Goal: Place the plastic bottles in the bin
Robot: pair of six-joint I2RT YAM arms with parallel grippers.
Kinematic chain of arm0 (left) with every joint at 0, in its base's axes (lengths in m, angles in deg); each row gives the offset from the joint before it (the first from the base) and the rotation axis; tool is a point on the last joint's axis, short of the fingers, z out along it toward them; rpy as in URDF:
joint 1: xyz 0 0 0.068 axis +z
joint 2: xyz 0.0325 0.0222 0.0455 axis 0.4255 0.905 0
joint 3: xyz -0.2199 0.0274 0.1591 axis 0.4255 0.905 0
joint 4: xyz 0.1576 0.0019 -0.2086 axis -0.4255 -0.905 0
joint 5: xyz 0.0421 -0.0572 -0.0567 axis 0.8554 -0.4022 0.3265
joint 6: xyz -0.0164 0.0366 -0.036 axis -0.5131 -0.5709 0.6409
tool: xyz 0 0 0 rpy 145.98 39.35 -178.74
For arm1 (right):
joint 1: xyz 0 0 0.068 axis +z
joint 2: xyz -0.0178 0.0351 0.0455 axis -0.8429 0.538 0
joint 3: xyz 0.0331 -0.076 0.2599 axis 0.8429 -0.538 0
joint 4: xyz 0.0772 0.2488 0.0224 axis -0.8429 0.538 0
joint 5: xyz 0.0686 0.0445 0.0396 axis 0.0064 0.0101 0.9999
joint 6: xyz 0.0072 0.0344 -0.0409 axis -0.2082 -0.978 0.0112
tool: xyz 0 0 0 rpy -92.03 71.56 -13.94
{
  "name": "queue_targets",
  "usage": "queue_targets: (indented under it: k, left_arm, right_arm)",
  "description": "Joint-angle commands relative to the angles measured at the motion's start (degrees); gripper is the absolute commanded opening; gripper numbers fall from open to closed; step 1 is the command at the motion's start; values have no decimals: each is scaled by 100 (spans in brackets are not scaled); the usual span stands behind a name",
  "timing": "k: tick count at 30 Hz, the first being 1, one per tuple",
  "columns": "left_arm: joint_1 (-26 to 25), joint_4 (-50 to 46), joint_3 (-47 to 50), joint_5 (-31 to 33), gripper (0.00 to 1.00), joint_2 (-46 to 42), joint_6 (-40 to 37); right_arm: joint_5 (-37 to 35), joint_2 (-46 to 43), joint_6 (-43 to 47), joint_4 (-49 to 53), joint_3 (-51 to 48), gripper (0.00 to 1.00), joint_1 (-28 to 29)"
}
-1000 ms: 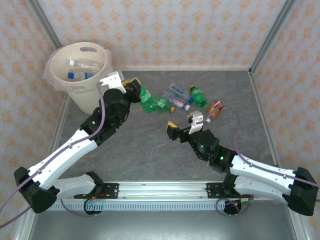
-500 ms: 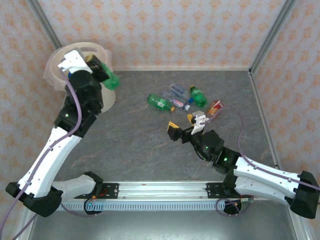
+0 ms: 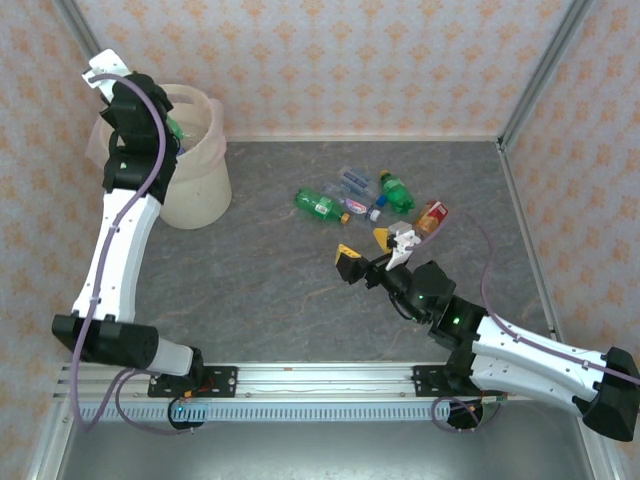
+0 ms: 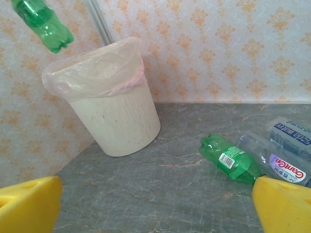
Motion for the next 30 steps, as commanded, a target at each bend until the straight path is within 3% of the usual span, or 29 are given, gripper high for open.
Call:
queue_targets:
  k: [1, 9, 12, 13, 14, 15, 18, 21, 30]
  left_arm:
    - [321, -213, -495, -341, 24, 335, 165]
    - [499, -316, -711, -719, 28, 994, 350]
    - [500, -451, -824, -859, 36, 1140, 435]
    - [502, -469, -835, -926, 41, 1169, 464]
    - [499, -486, -849, -988, 59, 1183, 491]
    - [499, -516, -873, -1036, 70, 1200, 519]
    - [501, -611, -928, -1226, 78, 1204, 585]
    - [499, -652, -935, -1321, 98, 1132, 687]
    - [432, -708, -721, -1869, 99, 729, 1174]
  right_arm:
    - [63, -85, -92, 25, 67, 100, 16]
    - [-6, -13, -50, 26, 97, 100, 17]
    - [-43, 5, -40, 13, 89, 100, 16]
    - [-60, 11, -37, -1, 78, 100, 14]
    - [-73, 13, -49, 0, 66, 100, 18]
    - [-74, 20, -47, -10, 66, 100, 14]
    - [-56, 31, -66, -7, 71, 100, 18]
    - [-55, 31, -70, -3, 82, 100, 18]
    - [-327, 107, -236, 121, 162, 100, 18]
